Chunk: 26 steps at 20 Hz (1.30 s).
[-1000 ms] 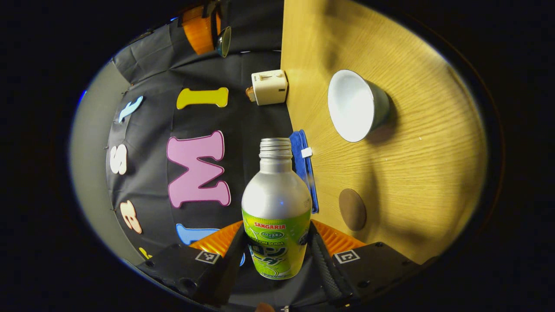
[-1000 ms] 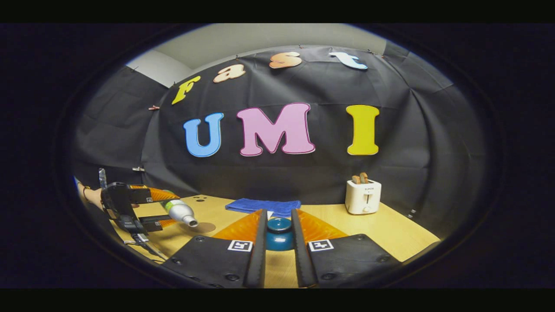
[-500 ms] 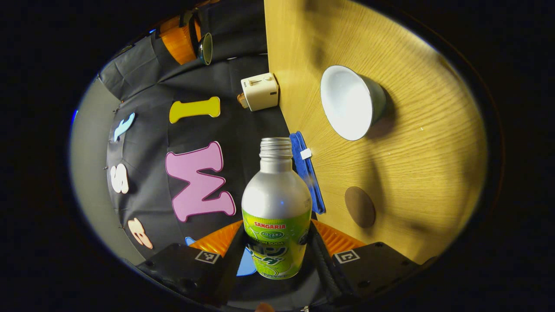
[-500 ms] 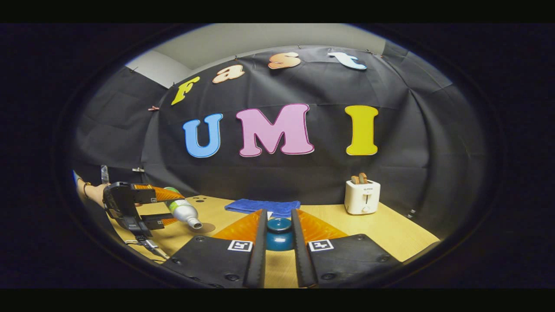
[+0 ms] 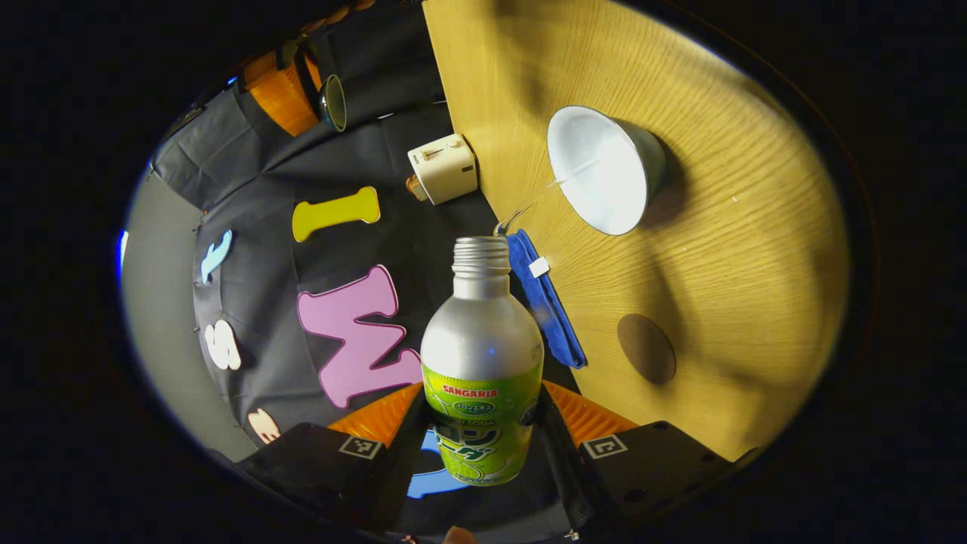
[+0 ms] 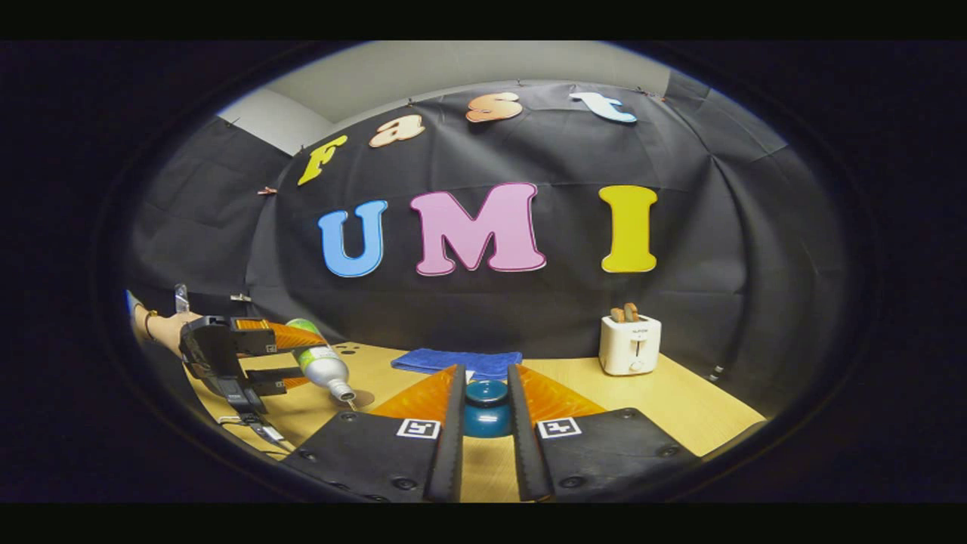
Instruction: Open the teacup lid with one hand, grasp the water bottle and pour water into the teacup with the other hand; after pouring, place the water bottle on the coaster and then close the teacup lid.
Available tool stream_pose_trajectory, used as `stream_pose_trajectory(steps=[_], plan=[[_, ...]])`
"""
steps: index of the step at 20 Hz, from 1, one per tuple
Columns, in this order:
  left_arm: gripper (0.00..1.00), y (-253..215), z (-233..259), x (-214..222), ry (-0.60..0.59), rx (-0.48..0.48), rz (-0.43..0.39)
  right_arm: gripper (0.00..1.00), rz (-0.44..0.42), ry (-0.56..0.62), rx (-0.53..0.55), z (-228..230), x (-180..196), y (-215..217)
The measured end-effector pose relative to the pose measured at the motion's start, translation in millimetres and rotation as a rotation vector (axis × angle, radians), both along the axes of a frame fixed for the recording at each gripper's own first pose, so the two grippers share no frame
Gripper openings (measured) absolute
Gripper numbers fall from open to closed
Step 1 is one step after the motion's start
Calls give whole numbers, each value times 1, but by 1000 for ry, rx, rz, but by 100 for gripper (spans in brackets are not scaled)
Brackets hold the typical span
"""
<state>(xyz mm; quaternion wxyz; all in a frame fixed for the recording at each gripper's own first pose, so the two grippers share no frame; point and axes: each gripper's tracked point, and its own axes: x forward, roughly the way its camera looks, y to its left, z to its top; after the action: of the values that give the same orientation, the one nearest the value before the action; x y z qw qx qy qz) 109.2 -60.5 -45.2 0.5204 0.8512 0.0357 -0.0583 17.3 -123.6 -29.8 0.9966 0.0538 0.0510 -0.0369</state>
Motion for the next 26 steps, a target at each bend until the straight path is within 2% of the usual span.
stream_pose_trajectory(steps=[1, 9, 10, 17, 18, 19, 22, 25, 26], plan=[[81, 0, 1, 0, 0, 9, -1, 27, 0, 1, 0, 0, -1, 0], [82, -3, 7, 5, 1, 104, -24, 27, -1, -4, 2, 2, 0, -1], [82, -4, 8, 5, 0, 117, -28, 32, 0, -4, 3, 2, -1, -1], [82, -11, 20, 8, -24, 245, -76, 32, 3, -10, 9, 4, -2, -1], [82, -12, 21, 9, -25, 263, -85, 27, 4, -11, 10, 4, -2, 0], [82, -15, 25, 8, -27, 279, -93, 32, 4, -12, 11, 4, -2, 0], [82, -22, 31, 8, -41, 333, -121, 32, 5, -12, 11, 4, -2, -1], [82, -27, 37, 10, -57, 404, -133, 27, 9, -14, 11, 5, -2, 1], [82, -29, 38, 9, -58, 423, -135, 32, 11, -13, 11, 4, -3, 1]])
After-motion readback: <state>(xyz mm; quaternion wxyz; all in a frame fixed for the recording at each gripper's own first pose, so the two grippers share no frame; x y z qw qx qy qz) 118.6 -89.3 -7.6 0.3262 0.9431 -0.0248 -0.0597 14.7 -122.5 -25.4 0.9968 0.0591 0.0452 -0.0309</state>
